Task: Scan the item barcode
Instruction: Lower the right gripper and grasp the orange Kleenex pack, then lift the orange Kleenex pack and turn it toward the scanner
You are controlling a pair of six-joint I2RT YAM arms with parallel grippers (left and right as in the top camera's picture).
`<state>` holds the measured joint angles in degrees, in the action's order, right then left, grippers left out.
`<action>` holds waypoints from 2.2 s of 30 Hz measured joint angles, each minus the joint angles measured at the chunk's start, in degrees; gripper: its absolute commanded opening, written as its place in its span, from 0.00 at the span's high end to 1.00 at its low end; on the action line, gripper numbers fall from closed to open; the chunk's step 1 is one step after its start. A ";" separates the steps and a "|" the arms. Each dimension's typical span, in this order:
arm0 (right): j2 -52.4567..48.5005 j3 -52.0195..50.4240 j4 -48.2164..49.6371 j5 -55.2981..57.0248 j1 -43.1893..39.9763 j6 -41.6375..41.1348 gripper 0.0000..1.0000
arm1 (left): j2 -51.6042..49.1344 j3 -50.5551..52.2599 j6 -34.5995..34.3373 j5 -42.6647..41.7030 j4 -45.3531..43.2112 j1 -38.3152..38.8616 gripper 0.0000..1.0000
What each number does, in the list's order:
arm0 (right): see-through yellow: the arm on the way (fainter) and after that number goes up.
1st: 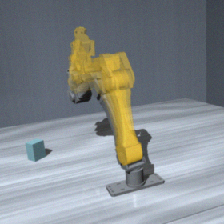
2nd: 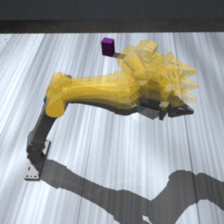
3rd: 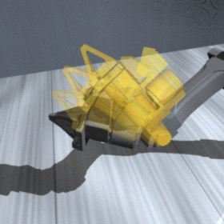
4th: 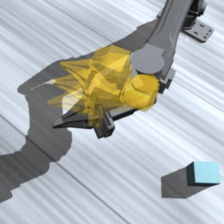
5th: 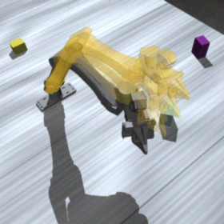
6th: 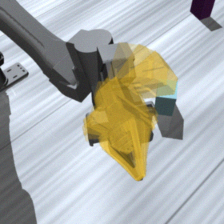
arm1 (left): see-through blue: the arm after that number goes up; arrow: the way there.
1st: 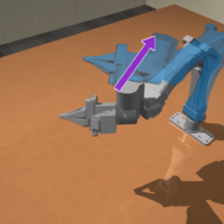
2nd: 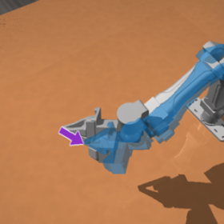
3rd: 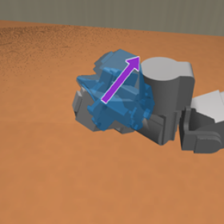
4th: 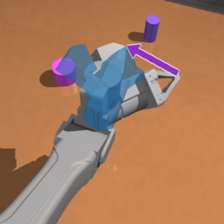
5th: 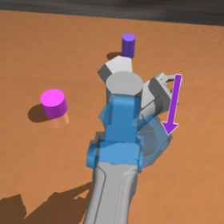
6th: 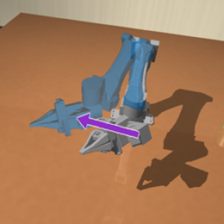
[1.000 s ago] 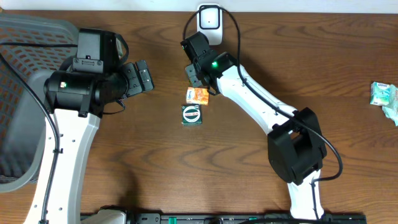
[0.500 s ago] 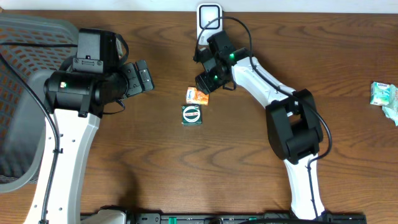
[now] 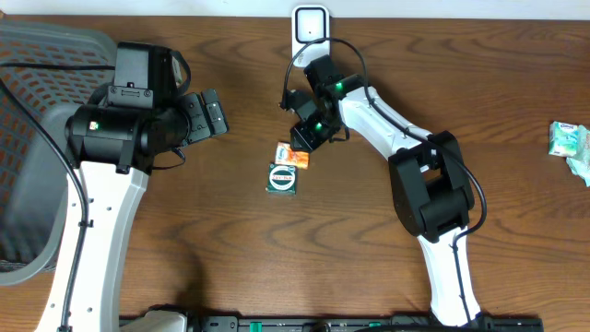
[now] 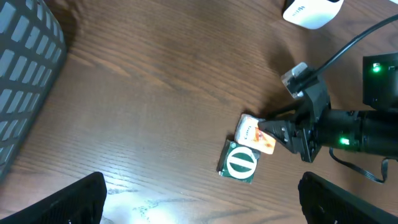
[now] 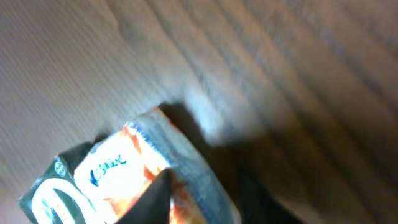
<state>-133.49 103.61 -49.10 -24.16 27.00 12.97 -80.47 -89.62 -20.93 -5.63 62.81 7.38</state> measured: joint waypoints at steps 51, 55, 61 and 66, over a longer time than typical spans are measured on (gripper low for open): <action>7.15 -9.35 -0.57 5.64 -0.79 0.02 0.99 | 0.00 0.00 0.00 0.00 0.02 0.00 0.02; 7.19 -9.35 -0.76 5.51 -0.81 -2.93 0.99 | 0.00 0.00 0.00 0.00 0.00 0.00 0.02; 7.19 -9.46 -0.79 1.20 -2.14 -8.96 0.99 | 0.00 0.00 0.00 0.00 0.00 0.00 0.02; 7.19 -9.57 -0.70 -10.45 -6.73 -10.64 0.99 | 0.00 0.00 0.00 0.00 0.02 0.00 0.02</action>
<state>-126.30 94.04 -49.80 -34.61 20.27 2.33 -80.47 -89.62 -20.93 -5.63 62.83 7.38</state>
